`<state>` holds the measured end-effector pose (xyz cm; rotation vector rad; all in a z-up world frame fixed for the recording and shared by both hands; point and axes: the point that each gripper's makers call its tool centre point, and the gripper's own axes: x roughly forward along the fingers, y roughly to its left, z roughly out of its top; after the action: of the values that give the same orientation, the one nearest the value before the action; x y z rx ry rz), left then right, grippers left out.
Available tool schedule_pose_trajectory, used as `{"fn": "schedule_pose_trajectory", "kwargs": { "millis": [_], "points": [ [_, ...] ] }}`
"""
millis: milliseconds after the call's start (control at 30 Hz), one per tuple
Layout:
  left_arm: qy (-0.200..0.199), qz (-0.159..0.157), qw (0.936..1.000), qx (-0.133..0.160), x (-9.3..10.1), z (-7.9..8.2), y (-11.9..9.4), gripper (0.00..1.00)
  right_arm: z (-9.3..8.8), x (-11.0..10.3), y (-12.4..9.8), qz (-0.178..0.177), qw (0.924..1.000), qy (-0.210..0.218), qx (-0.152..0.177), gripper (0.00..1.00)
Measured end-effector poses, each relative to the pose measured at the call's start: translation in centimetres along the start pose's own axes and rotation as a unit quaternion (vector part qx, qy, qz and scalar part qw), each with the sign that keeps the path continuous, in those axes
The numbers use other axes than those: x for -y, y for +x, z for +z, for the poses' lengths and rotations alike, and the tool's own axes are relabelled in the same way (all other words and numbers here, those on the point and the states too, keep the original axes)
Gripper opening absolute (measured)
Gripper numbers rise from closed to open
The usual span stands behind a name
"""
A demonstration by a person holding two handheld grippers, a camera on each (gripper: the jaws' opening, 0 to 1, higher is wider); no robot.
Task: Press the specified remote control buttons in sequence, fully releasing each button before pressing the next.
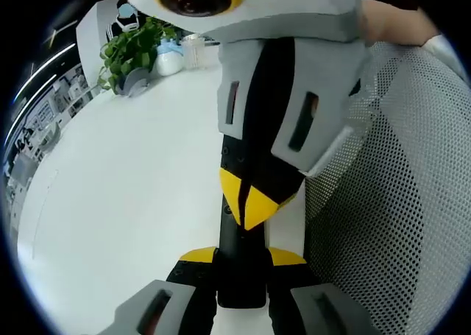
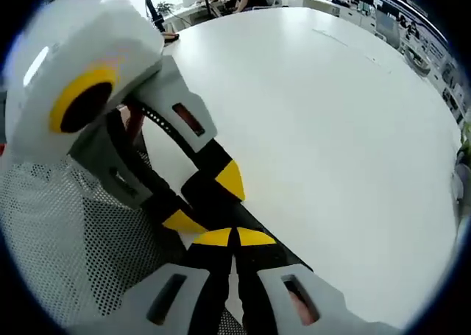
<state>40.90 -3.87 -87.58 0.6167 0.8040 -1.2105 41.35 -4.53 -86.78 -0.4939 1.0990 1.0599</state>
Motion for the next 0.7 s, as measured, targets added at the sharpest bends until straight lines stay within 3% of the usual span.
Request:
{"fn": "schedule_pose_trajectory", "kwargs": {
  "millis": [133, 267, 700],
  "points": [
    [-0.001, 0.000, 1.0000, 0.001, 0.0, 0.0, 0.0, 0.25, -0.1, -0.1, 0.1, -0.016, 0.9993, -0.029, -0.017, 0.00],
    [-0.001, -0.001, 1.0000, 0.004, 0.0, -0.1, 0.0, 0.25, -0.1, 0.1, 0.1, -0.014, 0.9994, -0.022, -0.024, 0.00],
    [-0.001, -0.015, 0.9999, -0.003, 0.0, -1.4, -1.1, 0.25, -0.2, 0.1, -0.1, -0.005, 0.9999, -0.016, -0.004, 0.00]
  ]
}}
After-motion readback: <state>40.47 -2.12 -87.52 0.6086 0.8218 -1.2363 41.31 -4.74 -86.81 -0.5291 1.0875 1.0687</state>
